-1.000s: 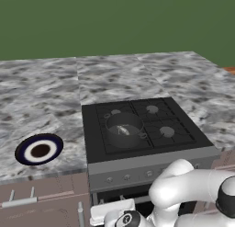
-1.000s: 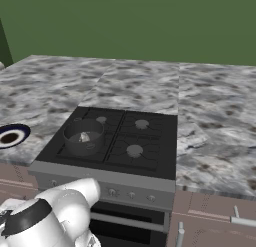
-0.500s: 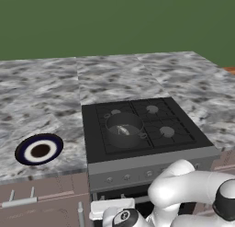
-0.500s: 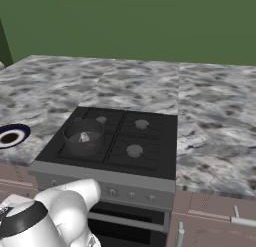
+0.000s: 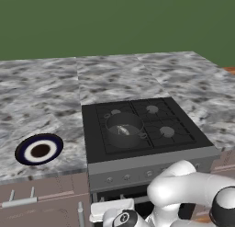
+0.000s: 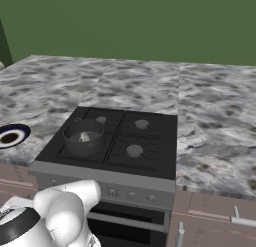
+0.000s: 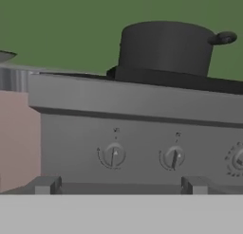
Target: Retrieve the frozen meat and place it in the pot on a burner. Then turn the burner on.
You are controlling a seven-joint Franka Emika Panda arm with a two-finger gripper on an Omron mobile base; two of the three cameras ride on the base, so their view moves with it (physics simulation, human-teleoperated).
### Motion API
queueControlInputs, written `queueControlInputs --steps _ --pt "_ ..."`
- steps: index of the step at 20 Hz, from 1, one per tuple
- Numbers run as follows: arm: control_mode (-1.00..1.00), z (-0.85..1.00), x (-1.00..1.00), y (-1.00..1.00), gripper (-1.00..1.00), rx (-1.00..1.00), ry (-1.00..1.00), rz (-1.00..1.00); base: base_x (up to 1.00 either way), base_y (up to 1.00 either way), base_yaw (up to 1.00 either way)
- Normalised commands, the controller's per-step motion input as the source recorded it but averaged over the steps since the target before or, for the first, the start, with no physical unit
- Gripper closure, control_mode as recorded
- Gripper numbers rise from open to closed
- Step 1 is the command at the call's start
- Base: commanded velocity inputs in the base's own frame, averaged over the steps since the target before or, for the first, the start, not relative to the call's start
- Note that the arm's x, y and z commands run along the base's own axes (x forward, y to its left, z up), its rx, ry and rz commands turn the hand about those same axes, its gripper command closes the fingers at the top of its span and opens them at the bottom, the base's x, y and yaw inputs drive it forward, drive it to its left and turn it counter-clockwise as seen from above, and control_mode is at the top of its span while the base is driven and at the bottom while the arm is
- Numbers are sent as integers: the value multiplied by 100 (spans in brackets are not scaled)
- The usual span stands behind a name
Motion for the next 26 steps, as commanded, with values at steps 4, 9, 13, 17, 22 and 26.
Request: queueControlInputs --steps 4,9,13,17,22,26 --pt "-100 -28 0 0 -100 7 0 0 0 0 0" --pt "-100 -13 0 0 -100 5 -1 0 0 0 0" --pt "-100 0 3 0 -100 6 0 0 0 0 0" --pt "-100 -3 3 0 -100 3 -4 0 0 0 0" --pt "-100 -9 1 0 -100 2 -8 0 0 0 0" --pt "-100 -19 3 -10 -100 4 -5 0 0 0 0"
